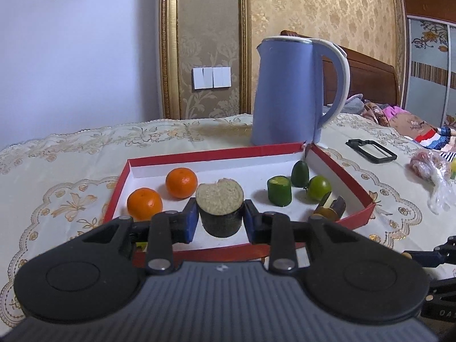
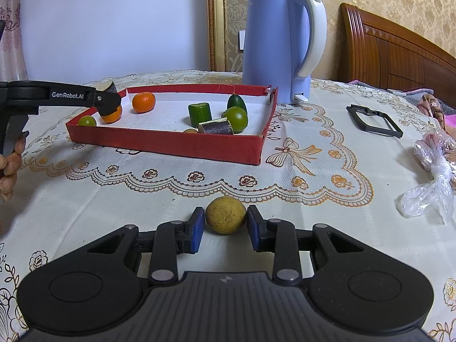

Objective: Organize fruits
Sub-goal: 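Lift the log-shaped piece and carry it over the red box, left gripper, then lower the log-shaped piece into the box beside the mandarins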

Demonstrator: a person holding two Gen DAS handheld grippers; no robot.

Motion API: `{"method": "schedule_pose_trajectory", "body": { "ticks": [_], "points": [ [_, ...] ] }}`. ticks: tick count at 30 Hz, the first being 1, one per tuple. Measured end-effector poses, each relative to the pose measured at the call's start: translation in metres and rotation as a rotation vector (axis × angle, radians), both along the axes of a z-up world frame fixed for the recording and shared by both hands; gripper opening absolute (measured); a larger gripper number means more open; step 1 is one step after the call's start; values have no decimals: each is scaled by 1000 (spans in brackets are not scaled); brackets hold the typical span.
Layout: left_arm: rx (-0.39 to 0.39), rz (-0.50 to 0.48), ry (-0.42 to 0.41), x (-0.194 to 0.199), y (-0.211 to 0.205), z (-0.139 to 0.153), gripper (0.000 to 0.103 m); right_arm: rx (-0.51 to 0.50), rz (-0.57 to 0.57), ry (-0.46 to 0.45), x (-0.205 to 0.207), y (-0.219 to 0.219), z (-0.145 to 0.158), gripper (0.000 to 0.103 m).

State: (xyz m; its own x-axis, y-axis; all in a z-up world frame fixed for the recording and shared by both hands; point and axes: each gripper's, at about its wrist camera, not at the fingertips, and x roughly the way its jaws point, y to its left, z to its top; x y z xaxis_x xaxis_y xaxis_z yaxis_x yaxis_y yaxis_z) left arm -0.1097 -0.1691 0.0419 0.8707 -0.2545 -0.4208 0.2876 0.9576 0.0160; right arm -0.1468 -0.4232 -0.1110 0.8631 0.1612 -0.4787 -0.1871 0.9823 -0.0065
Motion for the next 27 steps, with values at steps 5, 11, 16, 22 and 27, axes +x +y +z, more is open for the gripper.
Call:
{"method": "schedule_pose_trajectory", "body": {
  "ticks": [5,11,16,22,27],
  "points": [
    [23,12,12,16,2,-5,30,0,0,0,0,0,0,31],
    [22,41,43,38,6,-15,30,-1,0,0,0,0,0,31],
    [21,40,57,46,6,-21,30,-1,0,0,0,0,0,31],
    [14,50,83,63,4,-26,30,-1,0,0,0,1,0,31],
    [14,63,87,73,3,-29,30,-1,0,0,0,1,0,31]
  ]
}}
